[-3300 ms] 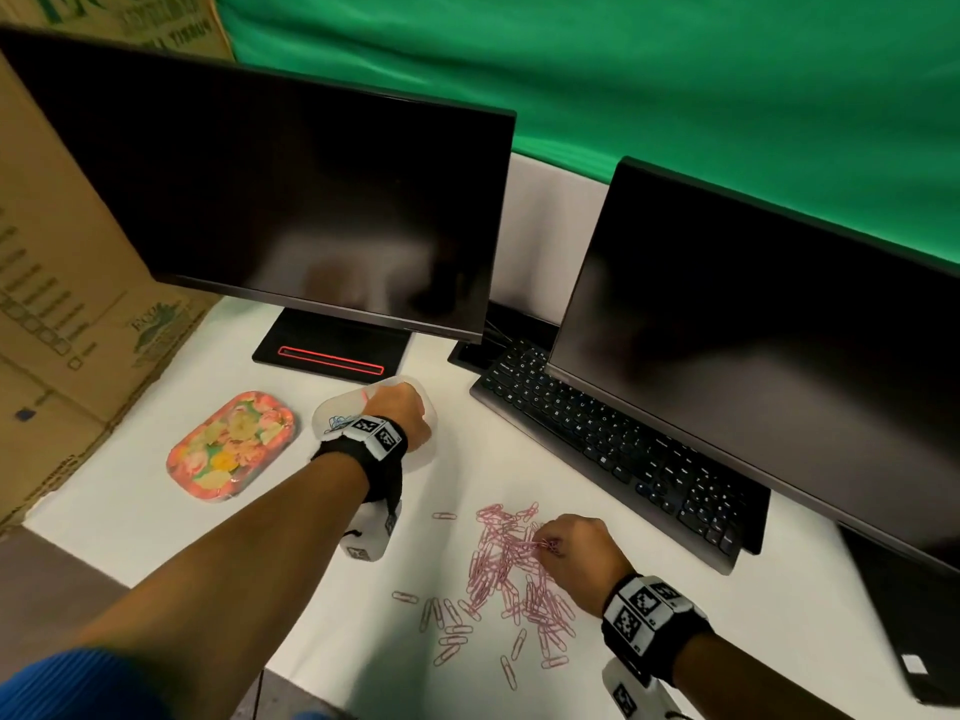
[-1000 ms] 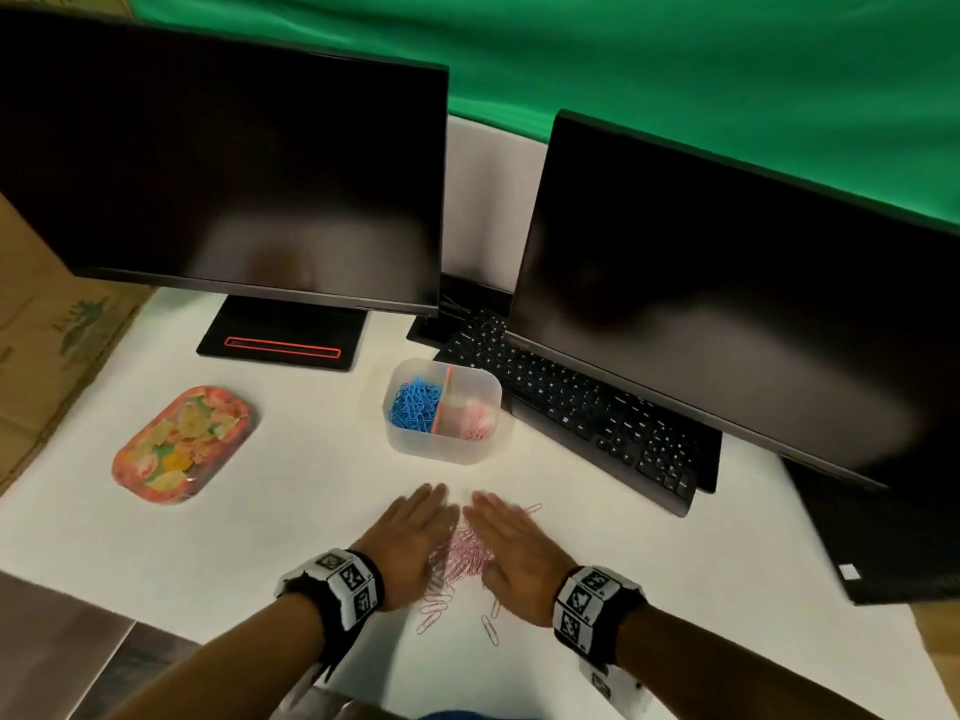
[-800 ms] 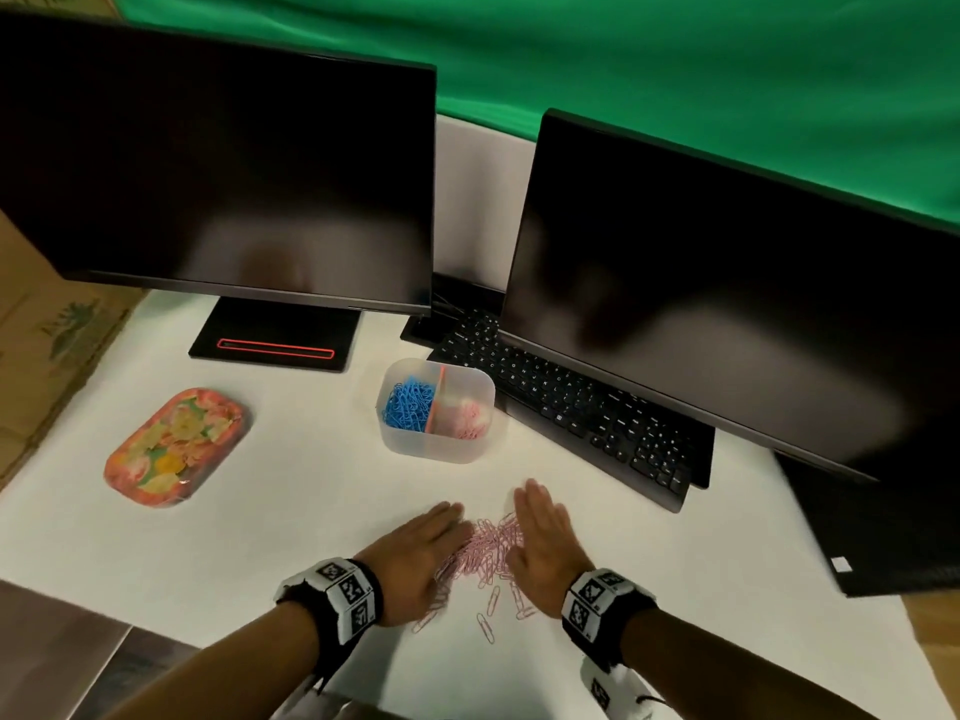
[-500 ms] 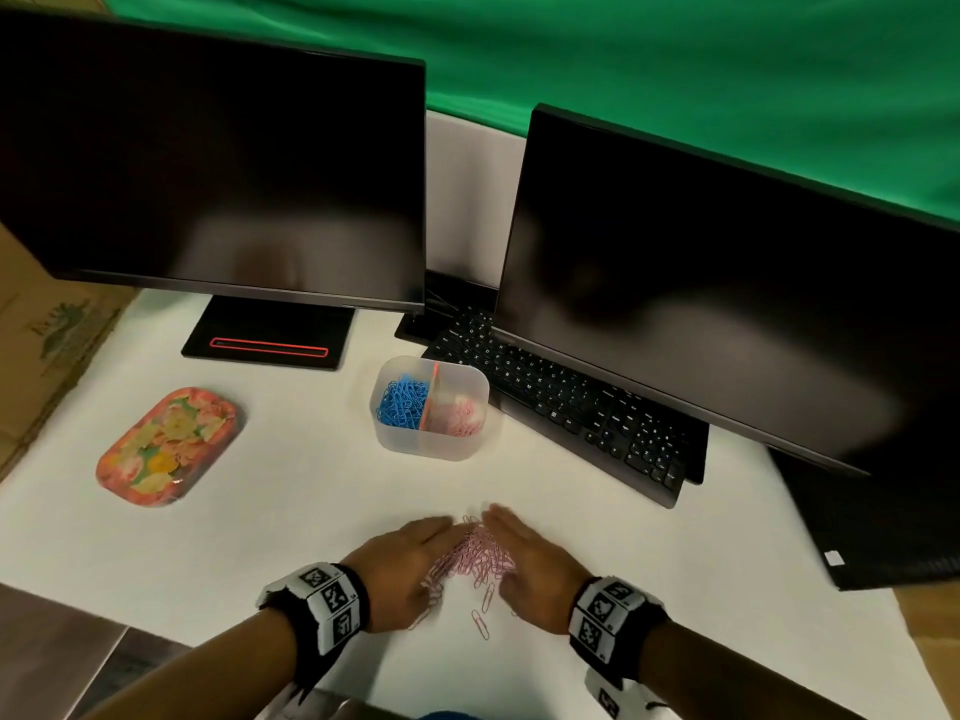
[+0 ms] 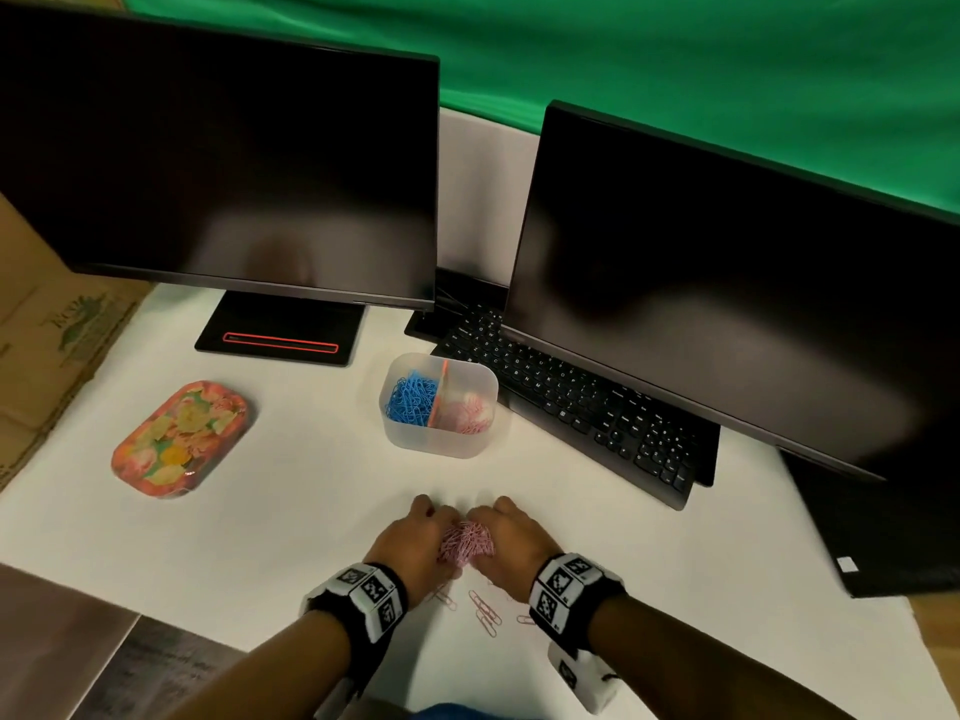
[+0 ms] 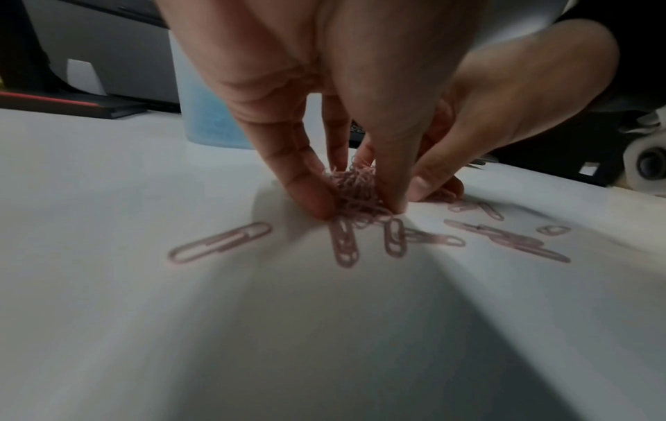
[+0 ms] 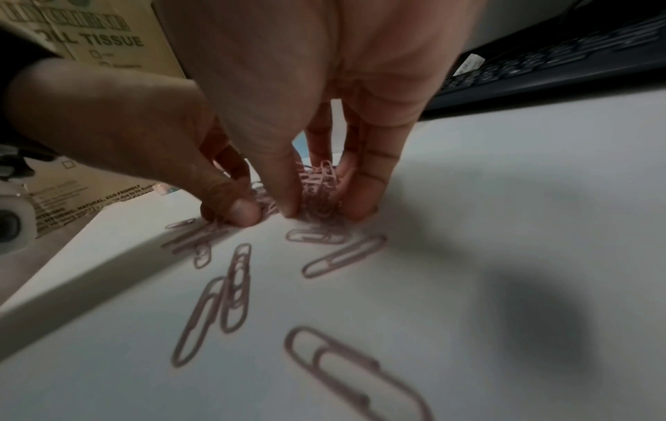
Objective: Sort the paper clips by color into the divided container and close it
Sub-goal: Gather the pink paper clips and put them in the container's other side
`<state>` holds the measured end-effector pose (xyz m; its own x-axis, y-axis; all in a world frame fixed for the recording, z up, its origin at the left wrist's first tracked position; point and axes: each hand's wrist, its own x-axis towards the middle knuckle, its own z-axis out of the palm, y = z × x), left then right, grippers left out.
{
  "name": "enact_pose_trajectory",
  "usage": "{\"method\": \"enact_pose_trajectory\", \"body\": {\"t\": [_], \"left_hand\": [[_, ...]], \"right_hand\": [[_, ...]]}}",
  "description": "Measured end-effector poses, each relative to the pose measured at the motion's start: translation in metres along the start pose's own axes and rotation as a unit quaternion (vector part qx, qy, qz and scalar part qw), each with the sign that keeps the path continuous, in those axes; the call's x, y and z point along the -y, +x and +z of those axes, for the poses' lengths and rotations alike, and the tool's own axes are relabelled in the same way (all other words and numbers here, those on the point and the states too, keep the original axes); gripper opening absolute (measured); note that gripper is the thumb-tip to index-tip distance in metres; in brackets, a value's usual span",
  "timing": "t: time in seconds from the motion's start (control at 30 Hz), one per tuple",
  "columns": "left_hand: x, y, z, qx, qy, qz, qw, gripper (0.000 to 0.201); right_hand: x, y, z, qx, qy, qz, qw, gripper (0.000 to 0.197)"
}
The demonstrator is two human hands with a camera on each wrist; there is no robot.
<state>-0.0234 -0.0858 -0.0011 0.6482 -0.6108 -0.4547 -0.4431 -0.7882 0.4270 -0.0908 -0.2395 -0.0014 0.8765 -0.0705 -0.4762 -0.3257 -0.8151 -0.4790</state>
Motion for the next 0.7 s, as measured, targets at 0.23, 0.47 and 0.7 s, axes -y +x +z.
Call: {"method": "enact_pose_trajectory", "body": {"t": [0.23, 0.47, 0.7], "left_hand": [[-0.009, 0.008, -0.005, -0.031, -0.017, 0.0, 0.999, 0.021], [-0.004, 0.006, -0.022, -0.034, -0.077, -0.01, 0.996, 0.016], [-0.029, 0.013, -0.083, -0.12, -0.164, 0.001, 0.979, 0.023]], "right_hand": [[0.002, 0.008, -0.007, -0.022, -0.011, -0.012, 1.0, 0.024], [-0.017, -0.001, -0.008, -0.069, 0.126, 0.065, 0.987, 0.021], [-0.022, -0.011, -0.014, -0.091, 0.27, 0.131, 0.949, 0.014]]}}
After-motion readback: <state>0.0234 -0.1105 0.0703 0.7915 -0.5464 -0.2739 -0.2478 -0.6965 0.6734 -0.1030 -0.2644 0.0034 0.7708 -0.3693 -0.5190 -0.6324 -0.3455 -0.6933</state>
